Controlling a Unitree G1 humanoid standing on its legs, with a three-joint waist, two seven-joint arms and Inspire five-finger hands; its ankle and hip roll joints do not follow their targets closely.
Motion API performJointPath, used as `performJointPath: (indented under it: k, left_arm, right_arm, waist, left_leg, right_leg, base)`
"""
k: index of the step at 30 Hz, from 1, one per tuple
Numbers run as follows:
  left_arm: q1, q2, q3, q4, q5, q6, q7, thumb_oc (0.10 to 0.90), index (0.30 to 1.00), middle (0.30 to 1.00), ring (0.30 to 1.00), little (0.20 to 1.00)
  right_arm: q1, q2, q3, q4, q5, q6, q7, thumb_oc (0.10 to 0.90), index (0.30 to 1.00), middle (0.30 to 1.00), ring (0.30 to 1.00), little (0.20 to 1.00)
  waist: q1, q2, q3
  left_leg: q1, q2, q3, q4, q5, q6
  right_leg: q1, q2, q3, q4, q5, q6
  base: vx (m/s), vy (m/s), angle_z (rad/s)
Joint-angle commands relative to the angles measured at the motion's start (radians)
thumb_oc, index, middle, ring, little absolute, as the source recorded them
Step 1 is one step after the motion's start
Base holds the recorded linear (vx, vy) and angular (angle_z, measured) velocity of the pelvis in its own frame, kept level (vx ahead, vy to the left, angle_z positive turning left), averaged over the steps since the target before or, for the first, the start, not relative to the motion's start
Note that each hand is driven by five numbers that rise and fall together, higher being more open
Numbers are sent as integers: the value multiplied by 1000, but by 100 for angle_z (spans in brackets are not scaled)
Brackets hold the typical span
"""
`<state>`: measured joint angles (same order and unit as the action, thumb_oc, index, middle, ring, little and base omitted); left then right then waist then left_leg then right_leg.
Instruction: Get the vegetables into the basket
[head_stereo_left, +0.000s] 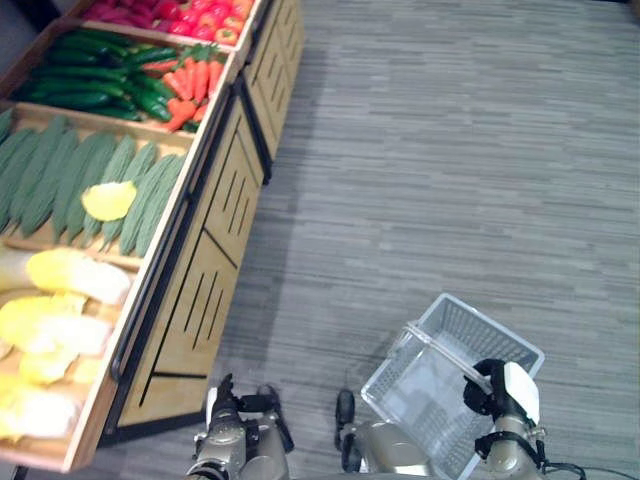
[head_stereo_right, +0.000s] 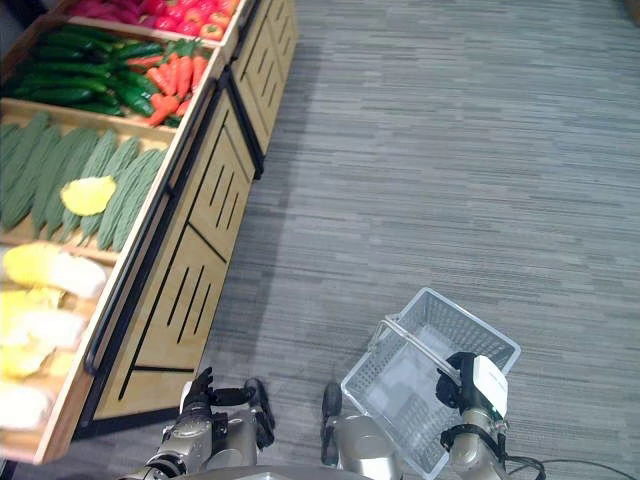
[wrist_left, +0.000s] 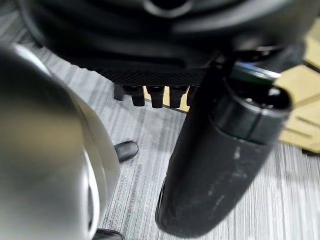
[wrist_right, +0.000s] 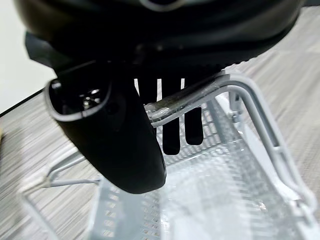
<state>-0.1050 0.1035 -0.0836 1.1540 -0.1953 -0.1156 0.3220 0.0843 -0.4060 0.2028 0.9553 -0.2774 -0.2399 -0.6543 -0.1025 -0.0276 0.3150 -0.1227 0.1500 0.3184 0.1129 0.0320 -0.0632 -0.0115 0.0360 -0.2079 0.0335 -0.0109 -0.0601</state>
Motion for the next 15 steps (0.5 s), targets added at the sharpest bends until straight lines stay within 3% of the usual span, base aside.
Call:
performJointPath:
  k: [1,8,12,15]
  left_arm:
    - [72,0,-12,-10,8,-7,39,900,1000,1000,1000,1000]
    - [86,3,24,-15,-17,-5,50,900,1000,1000,1000,1000]
    - [104,10,39,-12,-12,4,56,900,1000,1000,1000,1000]
    - [108,14,38,-5,-7,6,55,900,1000,1000,1000,1000]
  right_arm:
    - [14,-58,-32,-118,-4,-51,-95,400,300,300,300,300]
    - [-15,-34,-16,-105,-10,-45,-85,400,300,300,300,300]
    - [-45,-30,3,-100,-20,-41,-77,400,300,300,300,300]
    - [-43,-24,3,-101,-16,-43,-72,400,300,300,300,300]
  waist:
    - [22,-16,-9]
    - [52,-21,-32]
    - [73,-14,-34]
    - [62,3,-28]
  left_leg:
    - [14,-20,24,139,-164,61]
    - [59,-62,32,100,-208,102]
    - [114,-91,20,34,-207,130]
    - [162,-102,-30,-14,-202,130]
  right_leg:
    - [18,-181,49,165,-115,117]
    - [21,-218,49,200,-93,158]
    - [-31,-255,36,357,11,193]
    - [-86,-247,64,458,36,195]
  base:
    - [77,147,-13]
    - [95,190,-7]
    - [74,169,6]
    - [115,89,36]
